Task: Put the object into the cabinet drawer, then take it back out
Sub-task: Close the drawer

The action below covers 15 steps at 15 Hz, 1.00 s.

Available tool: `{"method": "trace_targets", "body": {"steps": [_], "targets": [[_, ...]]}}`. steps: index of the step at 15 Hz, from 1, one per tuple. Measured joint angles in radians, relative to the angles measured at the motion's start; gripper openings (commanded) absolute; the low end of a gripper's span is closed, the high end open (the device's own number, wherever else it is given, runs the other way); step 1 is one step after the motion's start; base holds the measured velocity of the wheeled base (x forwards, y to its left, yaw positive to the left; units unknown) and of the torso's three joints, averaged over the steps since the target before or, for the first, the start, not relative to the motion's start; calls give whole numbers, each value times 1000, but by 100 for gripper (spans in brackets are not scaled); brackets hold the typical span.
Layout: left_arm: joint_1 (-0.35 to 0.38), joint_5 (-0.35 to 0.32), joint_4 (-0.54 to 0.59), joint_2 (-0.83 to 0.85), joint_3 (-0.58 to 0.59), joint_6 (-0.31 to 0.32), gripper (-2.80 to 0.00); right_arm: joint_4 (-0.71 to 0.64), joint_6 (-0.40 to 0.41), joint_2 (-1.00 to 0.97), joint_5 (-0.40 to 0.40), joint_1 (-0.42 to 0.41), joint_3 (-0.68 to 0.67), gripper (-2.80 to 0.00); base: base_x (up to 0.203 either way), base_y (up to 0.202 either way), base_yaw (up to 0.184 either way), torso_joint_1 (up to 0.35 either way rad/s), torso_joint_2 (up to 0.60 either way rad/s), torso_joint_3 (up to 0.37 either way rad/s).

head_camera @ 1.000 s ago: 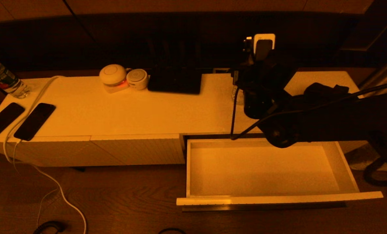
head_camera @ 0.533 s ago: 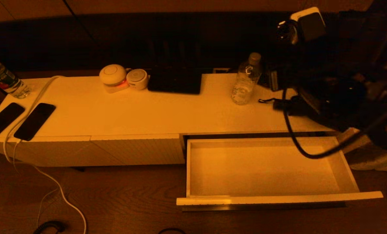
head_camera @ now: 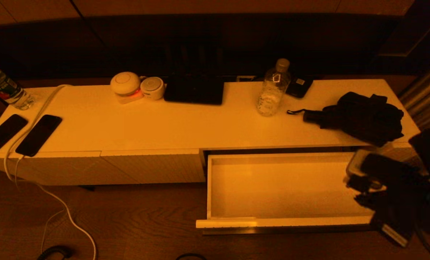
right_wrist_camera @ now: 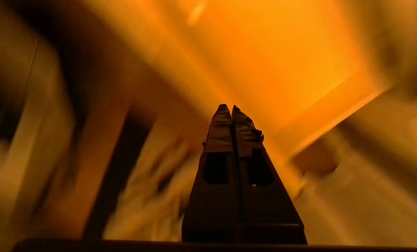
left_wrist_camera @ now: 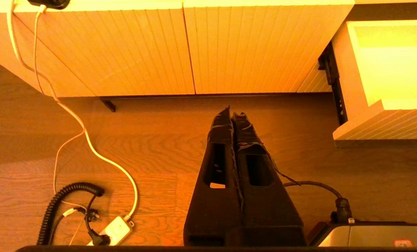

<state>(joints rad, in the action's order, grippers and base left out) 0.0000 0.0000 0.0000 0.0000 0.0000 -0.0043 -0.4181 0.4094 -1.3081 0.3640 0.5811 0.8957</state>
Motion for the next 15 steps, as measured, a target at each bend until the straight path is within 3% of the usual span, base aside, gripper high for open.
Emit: {"method": "trace_targets", "body": {"steps": [4,8,11,15], "targets": [[0,0,0,0,0,0,-280,-221,-2,44,-43,-6,-75,-280,0,0,0,0,0,0],[0,0,0,0,0,0,-280,-224,0,31,-107,9,-160,-280,0,0,0,0,0,0],[0,0,0,0,0,0,-280,-141,5,-12,-121,37,-216,-280,0,0,0,0,0,0],[0,0,0,0,0,0,-280,111,13,-104,-128,39,-277,-280,0,0,0,0,0,0]]}}
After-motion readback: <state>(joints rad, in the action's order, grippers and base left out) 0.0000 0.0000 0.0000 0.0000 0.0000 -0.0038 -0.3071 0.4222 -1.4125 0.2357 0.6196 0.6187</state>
